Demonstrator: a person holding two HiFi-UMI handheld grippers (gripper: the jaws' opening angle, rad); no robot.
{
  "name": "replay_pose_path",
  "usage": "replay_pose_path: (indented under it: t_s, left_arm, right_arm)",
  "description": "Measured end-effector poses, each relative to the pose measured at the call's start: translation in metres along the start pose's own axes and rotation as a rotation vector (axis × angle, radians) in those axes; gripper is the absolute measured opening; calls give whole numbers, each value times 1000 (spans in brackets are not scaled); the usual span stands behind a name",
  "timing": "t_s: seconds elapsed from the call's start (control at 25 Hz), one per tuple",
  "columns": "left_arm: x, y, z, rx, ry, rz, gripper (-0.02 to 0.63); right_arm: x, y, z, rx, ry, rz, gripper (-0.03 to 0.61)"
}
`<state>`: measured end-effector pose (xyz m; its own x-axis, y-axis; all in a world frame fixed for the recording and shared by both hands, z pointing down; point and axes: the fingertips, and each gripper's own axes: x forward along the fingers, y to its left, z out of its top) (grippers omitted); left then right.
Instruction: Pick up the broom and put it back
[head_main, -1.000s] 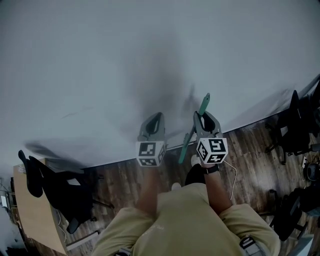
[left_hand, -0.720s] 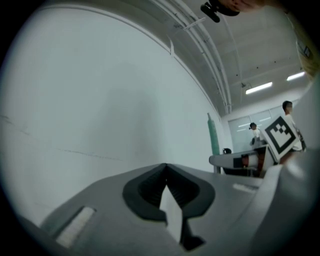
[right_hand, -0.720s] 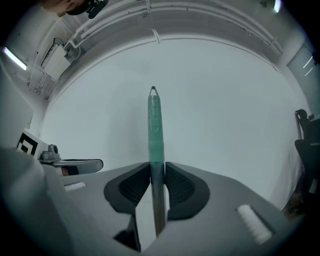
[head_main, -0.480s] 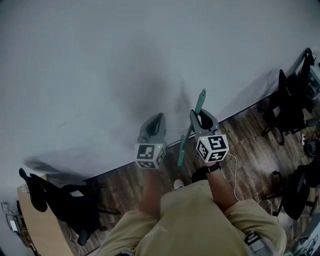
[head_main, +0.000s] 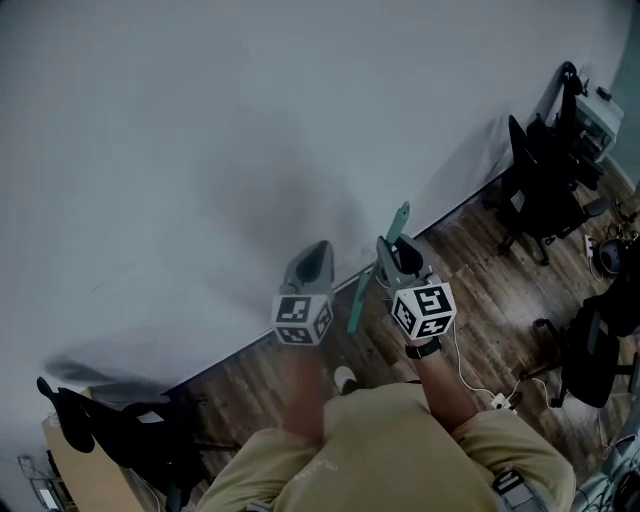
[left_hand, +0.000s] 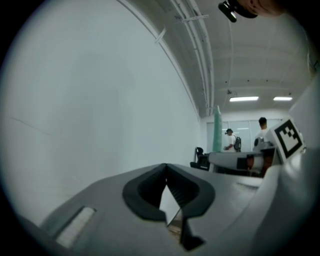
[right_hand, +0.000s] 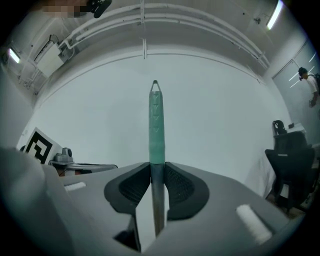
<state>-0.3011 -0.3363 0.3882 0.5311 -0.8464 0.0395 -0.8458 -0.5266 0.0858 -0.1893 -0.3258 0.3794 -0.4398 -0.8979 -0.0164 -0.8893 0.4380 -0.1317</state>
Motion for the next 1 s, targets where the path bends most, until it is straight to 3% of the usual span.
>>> replay_pose_path:
  t_s: [0.24, 0.52, 0.64, 0.84, 1.0]
  left_arm:
    - [34, -115, -35, -20, 81, -90, 2]
    - [65, -256, -28, 28, 122, -259, 2]
    - [85, -340, -30, 60, 140, -392, 2]
    - [96, -488, -52, 179, 165, -693, 2]
    - [114, -573, -67, 160, 186, -856, 2]
  right_arm:
    - [-84, -85, -14, 35, 49, -111, 94]
    - [-200, -174, -6, 92, 43, -284, 101]
    - [-269, -226, 5, 112, 9, -414, 101]
    - [-384, -303, 11, 64, -4, -661, 92]
    - [-458, -344, 6, 80, 0, -833, 97]
